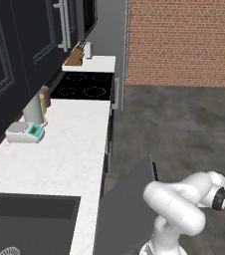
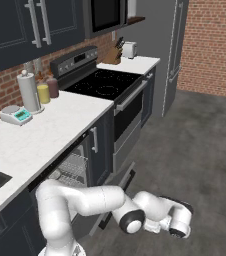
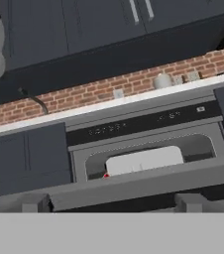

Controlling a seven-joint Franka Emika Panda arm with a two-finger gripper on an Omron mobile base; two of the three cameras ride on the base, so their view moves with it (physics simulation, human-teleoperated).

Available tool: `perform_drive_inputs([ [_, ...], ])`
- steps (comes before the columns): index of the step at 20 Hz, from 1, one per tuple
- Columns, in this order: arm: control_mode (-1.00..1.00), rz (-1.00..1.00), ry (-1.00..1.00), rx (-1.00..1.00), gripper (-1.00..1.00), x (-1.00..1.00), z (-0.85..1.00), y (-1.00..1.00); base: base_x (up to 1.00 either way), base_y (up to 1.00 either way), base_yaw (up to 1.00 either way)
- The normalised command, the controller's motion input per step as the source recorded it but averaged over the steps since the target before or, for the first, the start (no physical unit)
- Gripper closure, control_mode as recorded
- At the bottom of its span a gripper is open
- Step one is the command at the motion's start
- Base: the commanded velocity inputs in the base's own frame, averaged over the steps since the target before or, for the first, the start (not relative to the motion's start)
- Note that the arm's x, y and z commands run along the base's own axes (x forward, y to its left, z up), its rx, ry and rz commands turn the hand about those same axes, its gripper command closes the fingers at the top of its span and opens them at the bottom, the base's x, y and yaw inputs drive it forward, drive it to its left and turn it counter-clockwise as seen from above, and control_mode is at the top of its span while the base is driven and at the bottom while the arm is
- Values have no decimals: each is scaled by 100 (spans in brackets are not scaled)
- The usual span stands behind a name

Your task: Pick up the cup and bowl from the counter, place them in the dishwasher, and close the dishwasher door.

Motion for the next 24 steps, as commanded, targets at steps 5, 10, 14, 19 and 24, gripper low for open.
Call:
perform_drive_inputs([
  [5,-100,8,-11,0,-100,17,-96,9,0,0,0],
  [10,-100,0,-12,0,-100,42,-66,0,0,0,0],
  [14,-100,0,0,1,-100,66,-61,-13,0,0,0],
  [19,-100,-6,0,4,-100,74,-68,-6,0,0,0],
  [24,-100,-12,-7,0,-100,73,-77,15,0,0,0],
])
